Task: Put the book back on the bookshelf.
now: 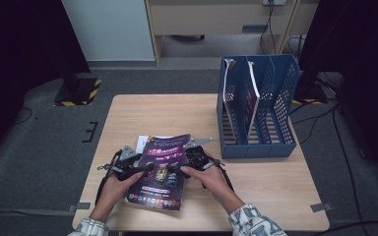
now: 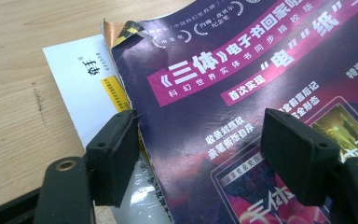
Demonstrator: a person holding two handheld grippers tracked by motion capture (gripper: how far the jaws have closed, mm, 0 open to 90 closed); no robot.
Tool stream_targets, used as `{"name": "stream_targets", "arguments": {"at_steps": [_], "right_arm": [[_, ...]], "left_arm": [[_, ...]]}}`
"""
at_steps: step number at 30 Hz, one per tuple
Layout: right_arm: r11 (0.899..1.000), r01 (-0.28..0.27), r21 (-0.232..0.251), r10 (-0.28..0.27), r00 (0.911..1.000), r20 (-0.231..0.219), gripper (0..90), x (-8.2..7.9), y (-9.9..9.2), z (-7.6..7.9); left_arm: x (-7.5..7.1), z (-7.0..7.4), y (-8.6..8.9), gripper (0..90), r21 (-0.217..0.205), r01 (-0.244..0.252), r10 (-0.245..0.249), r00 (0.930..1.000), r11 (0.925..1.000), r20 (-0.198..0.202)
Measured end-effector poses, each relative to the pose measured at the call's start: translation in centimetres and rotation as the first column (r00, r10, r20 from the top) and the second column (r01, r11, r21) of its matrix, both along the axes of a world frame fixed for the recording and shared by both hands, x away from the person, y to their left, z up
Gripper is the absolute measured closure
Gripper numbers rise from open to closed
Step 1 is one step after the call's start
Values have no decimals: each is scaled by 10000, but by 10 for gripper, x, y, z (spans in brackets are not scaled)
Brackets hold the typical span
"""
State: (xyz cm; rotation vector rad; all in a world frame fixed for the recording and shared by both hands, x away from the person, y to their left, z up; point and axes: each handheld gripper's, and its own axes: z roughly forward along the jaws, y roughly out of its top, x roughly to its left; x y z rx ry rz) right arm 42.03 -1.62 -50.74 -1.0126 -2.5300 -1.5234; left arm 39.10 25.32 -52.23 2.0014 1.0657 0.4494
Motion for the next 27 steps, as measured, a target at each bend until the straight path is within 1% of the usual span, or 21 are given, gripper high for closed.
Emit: {"name": "stream_targets", "arguments": {"at_steps": [1,3,5,8,10,13,18,19,22,24,27], "right_arm": [[10000,-47,5,47,9999,-140,62,1,3,-1],[9999,-121,-19,121,9997,-193,55,2,7,-2],[9995,-176,-247,172,9997,-164,39,3,15,-3],[9992,-124,-386,123,9999,-28,36,2,20,-3],[9993,-136,-358,136,9999,2,45,3,22,-2],[9995,-242,-206,237,9994,-242,84,3,24,-4],[9997,-217,-93,213,9990,-386,90,3,26,-5],[9997,-227,-111,223,9991,-359,90,3,26,-5],[9997,-250,-71,246,9983,-531,91,3,27,-7],[9996,-260,-81,254,9973,-684,107,2,29,-7],[9996,-275,-67,269,9966,-781,132,3,30,-7]], "left_arm": [[0,0,0,279,3,1,-1,10000,10000,2],[0,0,0,278,-1,4,-4,10000,10000,5],[0,0,0,279,-3,5,-5,10000,10000,9],[0,0,0,278,-8,-19,19,10000,10000,11],[0,0,0,278,-10,-20,20,10000,10000,9],[0,0,0,277,-37,-63,63,10000,10000,-6],[-1,0,0,274,-43,-94,94,10000,9999,-12],[-1,0,0,273,-49,-101,101,9999,9999,-10],[-1,0,0,273,-53,-106,106,9999,9999,-5],[0,0,-1,273,7,-90,90,10000,10000,-4],[0,1,-1,274,50,-94,94,9999,9999,-54]]}}
